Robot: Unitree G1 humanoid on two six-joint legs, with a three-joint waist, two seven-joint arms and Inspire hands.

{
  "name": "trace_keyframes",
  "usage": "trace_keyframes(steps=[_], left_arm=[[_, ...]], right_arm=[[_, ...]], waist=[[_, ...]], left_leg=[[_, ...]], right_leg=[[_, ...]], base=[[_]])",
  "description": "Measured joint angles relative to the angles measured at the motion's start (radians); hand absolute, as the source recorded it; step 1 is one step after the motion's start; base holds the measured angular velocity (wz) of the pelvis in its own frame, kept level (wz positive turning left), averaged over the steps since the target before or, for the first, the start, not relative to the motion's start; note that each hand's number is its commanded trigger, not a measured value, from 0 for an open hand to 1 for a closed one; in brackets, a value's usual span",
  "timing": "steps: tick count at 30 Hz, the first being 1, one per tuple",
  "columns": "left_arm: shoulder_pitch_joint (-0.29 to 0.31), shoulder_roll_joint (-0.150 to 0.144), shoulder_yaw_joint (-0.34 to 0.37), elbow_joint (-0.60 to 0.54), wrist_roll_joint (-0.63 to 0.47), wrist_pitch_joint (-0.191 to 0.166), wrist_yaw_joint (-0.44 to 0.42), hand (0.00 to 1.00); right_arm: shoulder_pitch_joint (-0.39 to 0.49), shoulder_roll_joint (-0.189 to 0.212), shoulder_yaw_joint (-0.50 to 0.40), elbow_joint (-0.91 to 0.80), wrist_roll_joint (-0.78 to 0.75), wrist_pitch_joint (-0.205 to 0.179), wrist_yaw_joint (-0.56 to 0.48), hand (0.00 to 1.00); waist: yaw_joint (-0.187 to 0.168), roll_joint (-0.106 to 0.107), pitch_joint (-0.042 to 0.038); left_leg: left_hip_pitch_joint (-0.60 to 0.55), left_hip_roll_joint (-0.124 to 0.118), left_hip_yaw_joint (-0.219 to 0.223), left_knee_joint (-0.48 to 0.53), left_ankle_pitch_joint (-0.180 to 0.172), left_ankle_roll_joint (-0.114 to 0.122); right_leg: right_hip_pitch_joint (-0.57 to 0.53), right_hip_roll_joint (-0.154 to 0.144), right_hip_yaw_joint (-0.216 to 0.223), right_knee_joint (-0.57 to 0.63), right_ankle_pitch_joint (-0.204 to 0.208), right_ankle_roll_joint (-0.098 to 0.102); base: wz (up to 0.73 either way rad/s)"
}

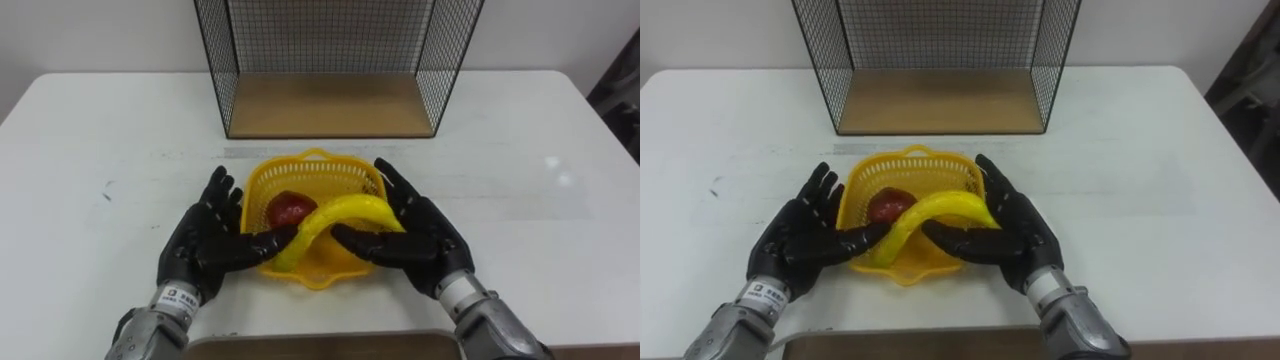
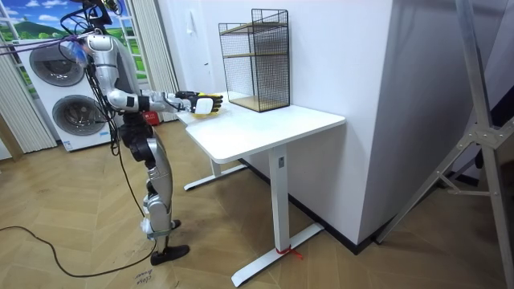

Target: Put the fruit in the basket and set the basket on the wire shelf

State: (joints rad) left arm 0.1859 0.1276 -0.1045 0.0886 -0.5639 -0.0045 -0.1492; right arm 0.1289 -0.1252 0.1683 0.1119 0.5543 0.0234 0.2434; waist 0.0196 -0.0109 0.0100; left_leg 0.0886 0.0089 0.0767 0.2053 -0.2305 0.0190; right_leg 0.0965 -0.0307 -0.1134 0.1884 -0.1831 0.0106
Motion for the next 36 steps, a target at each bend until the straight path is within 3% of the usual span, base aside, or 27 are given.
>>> trace_keyframes(steps=[8, 17, 30, 36], left_arm=[[0.0, 0.0, -0.022, 0.0, -0.001, -0.019, -0.01, 0.0], [-0.004, -0.001, -0.028, 0.001, -0.001, -0.03, -0.011, 0.0], [-0.014, 0.001, -0.064, 0.004, -0.001, -0.045, -0.011, 0.0], [-0.019, 0.001, -0.088, 0.003, -0.052, -0.043, -0.011, 0.0]], right_arm=[[-0.014, 0.001, 0.029, 0.0, 0.0, 0.0, 0.0, 0.0], [-0.042, 0.003, 0.045, 0.026, -0.001, 0.0, 0.0, 0.0], [-0.066, -0.003, 0.043, 0.028, -0.001, -0.005, -0.016, 0.0], [-0.09, -0.005, 0.042, 0.027, 0.001, -0.013, -0.051, 0.0]], waist=[[-0.002, -0.004, -0.0014], [-0.015, -0.017, 0.0055], [-0.019, -0.01, 0.0085], [-0.053, 0.002, 0.0064]], left_leg=[[-0.01, -0.001, 0.0, 0.005, 0.001, 0.001], [-0.017, -0.001, -0.001, 0.017, 0.001, 0.001], [-0.036, -0.001, 0.0, 0.031, 0.0, 0.001], [-0.045, 0.001, 0.001, 0.032, 0.0, 0.001]], right_leg=[[-0.01, -0.002, -0.002, 0.0, 0.0, 0.0], [-0.012, -0.002, -0.003, 0.002, 0.001, 0.001], [-0.033, -0.002, 0.0, 0.015, 0.003, 0.002], [-0.043, -0.001, 0.0, 0.019, 0.006, 0.0]], base=[[0.0], [0.0], [0.0], [-0.01]])
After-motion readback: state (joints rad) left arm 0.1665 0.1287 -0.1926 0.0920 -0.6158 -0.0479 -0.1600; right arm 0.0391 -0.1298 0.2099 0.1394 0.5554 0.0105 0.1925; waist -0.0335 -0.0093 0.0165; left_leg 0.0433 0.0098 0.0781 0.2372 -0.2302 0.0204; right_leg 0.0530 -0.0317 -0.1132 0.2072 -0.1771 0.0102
